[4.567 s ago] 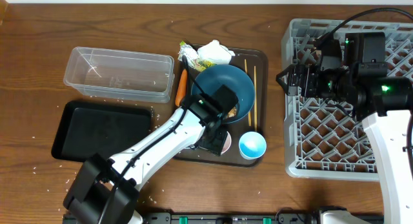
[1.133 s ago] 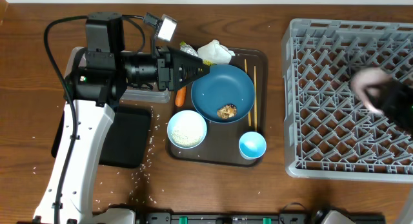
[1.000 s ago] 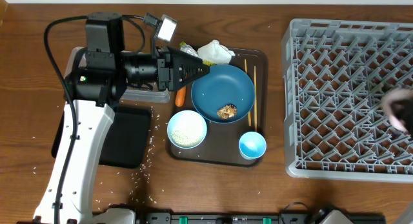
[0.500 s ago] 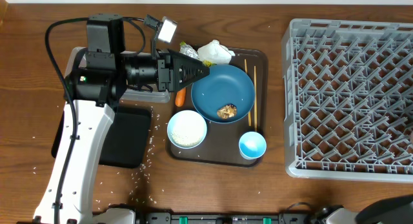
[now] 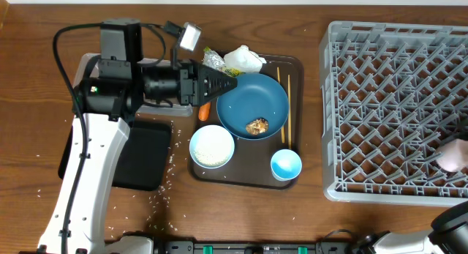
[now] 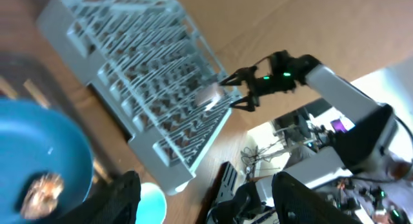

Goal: Sort waste into correct bins and load items into the dishwasher rack
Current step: 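Carry the pink cup with the right gripper and set it in the rack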

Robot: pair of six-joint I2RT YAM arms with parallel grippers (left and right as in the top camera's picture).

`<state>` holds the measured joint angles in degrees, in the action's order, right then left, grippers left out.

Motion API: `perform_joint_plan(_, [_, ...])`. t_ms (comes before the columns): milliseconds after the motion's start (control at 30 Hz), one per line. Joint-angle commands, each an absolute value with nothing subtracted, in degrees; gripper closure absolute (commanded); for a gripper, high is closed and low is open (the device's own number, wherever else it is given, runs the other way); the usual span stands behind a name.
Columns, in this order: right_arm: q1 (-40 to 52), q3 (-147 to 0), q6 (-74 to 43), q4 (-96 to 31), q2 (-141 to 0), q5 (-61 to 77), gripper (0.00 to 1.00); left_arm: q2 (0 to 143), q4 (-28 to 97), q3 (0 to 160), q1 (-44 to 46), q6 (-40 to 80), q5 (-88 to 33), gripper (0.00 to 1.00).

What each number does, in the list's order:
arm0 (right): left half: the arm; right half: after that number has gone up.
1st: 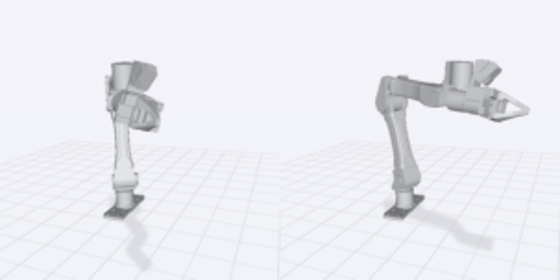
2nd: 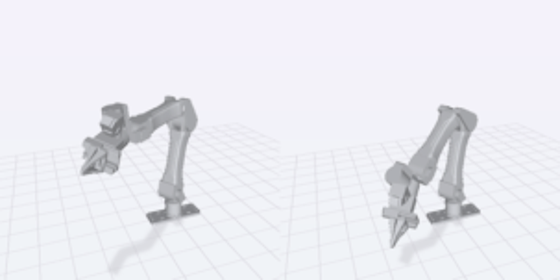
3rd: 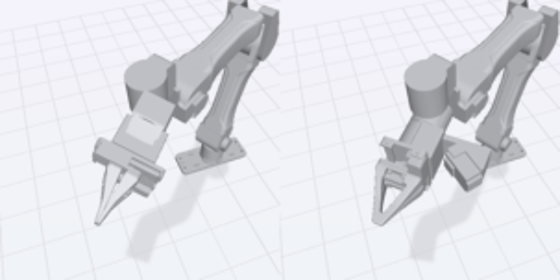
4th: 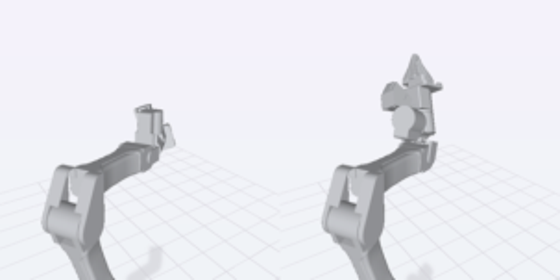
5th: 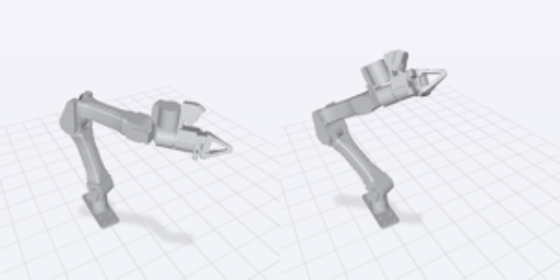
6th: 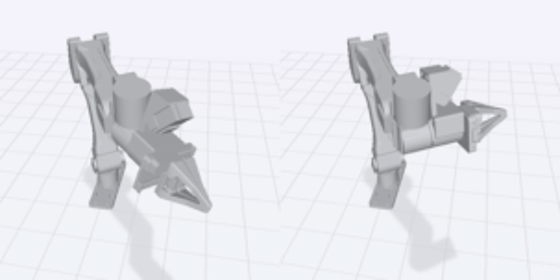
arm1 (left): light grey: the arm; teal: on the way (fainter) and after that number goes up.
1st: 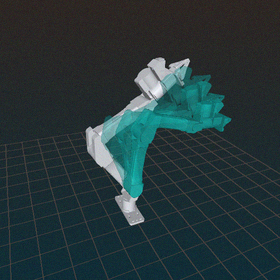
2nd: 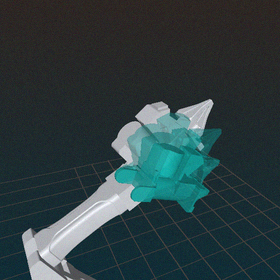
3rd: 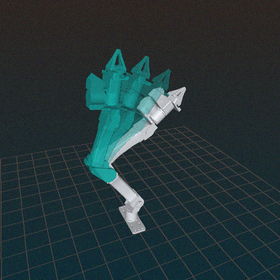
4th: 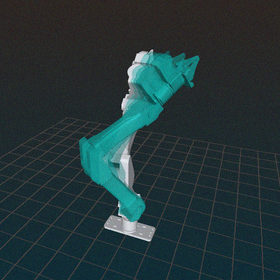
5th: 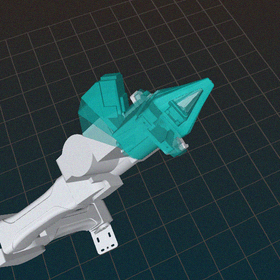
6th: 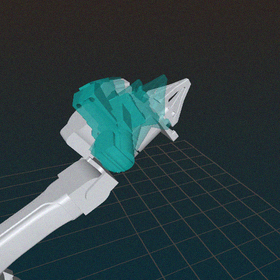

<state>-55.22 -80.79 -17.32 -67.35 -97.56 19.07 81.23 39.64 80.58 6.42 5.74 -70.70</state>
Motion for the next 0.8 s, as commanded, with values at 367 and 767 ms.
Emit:
perform_joint_plan(367, [-41.6, -83.8, -10.4, -69.4, -75.0, 29.6, 0.04, 83.1, 51.9, 80.0, 29.8, 1.9, -14.7, 0.28])
perform_joint_plan(767, [-35.9, -83.8, -19.2, -68.7, -71.4, 12.4, 0.01, 99.1, 51.3, 78.8, 42.9, 5.0, -19.0, 0.39])
